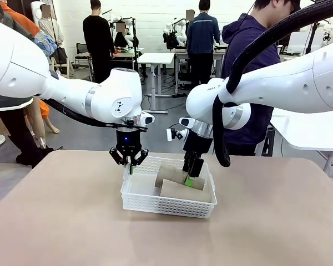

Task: Clean and organize the cups into the basket.
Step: Pick up the Reusable plastic cup from the right side of the table and stack it inside the Organizing basket in the center of the table.

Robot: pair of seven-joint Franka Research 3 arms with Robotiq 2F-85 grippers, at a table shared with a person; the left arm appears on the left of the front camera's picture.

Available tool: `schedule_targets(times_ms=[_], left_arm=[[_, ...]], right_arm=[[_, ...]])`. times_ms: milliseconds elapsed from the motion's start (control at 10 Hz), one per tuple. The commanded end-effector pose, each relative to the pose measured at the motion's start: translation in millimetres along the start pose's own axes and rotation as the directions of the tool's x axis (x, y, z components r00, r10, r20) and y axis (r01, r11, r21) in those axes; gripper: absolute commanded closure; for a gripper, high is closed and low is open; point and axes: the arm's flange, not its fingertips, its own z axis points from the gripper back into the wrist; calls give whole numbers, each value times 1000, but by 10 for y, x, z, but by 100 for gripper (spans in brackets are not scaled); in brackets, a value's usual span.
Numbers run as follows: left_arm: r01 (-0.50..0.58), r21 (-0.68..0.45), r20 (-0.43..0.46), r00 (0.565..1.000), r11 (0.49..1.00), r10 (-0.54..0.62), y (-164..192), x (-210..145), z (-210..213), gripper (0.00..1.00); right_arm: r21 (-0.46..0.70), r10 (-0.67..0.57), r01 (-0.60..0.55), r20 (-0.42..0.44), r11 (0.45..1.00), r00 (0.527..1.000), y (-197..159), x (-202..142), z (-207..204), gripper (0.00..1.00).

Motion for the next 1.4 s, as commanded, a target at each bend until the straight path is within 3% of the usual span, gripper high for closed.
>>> schedule_targets(times_ms=[0, 200, 300, 700, 900, 1100, 1300], left_arm=[[2, 2, 2, 1000, 1000, -2, 6, -5, 13, 100], [2, 2, 2, 1000, 1000, -2, 6, -5, 13, 100], [2, 2, 2, 1000, 1000, -2, 6, -5, 13, 100], [2, 2, 2, 1000, 1000, -2, 6, -5, 13, 100], [2, 2, 2, 1000, 1000, -2, 6, -5, 13, 100], [2, 2, 2, 1000, 1000, -2, 6, -5, 13, 100], [2, 2, 2, 1000, 1000, -2, 6, -5, 13, 100]], right_arm=[[0, 24, -24, 20, 1000, 1000, 44, -23, 111, 0], [-59, 62, -56, 114, 997, 992, 397, -223, 484, 0], [-133, 101, -78, 174, 988, 980, 734, -445, 802, 0], [-322, 252, -105, 456, 941, 854, 1901, -1557, 1765, 0], [-347, 259, -70, 539, 935, 802, 1910, -2254, 1864, 0], [-329, 270, -57, 653, 943, 708, 1738, -2974, 1790, 0], [-351, 296, -47, 703, 935, 646, 1603, -3477, 1666, 0]])
